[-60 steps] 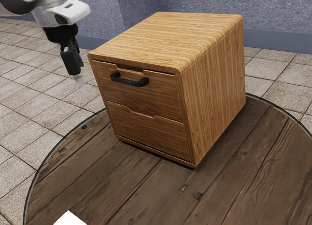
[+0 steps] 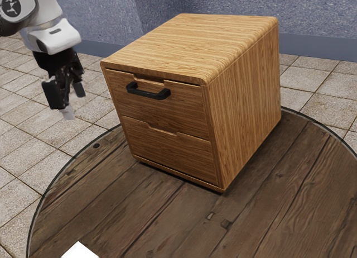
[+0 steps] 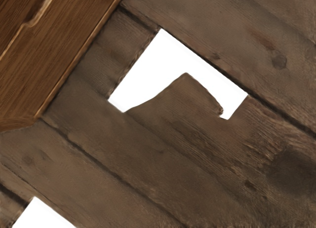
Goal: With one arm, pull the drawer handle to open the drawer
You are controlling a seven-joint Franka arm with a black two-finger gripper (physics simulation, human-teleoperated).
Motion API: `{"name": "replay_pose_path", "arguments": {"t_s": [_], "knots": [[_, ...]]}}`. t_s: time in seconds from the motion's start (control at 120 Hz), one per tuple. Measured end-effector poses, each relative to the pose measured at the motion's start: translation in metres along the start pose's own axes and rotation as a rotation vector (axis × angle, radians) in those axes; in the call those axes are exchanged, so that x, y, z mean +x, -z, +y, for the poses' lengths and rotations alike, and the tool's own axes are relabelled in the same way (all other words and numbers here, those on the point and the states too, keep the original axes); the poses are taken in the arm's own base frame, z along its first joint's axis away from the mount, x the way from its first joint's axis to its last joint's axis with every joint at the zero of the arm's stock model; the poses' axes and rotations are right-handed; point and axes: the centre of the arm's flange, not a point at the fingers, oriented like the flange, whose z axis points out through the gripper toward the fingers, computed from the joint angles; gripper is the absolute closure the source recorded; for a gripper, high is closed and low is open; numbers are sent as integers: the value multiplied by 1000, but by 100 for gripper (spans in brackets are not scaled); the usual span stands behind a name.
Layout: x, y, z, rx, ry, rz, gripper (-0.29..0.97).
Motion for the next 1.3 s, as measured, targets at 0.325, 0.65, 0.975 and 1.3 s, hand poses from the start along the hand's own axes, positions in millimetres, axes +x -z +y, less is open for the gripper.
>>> {"name": "replay_pose_path", "arguments": {"t_s": [0.325,0.65,0.975,1.3], "knots": [[47,6,4,292,-479,216,12],[63,-4,-22,440,-706,251,47],[65,-40,-28,421,-816,231,56],[41,-42,17,415,-820,225,68]]}}
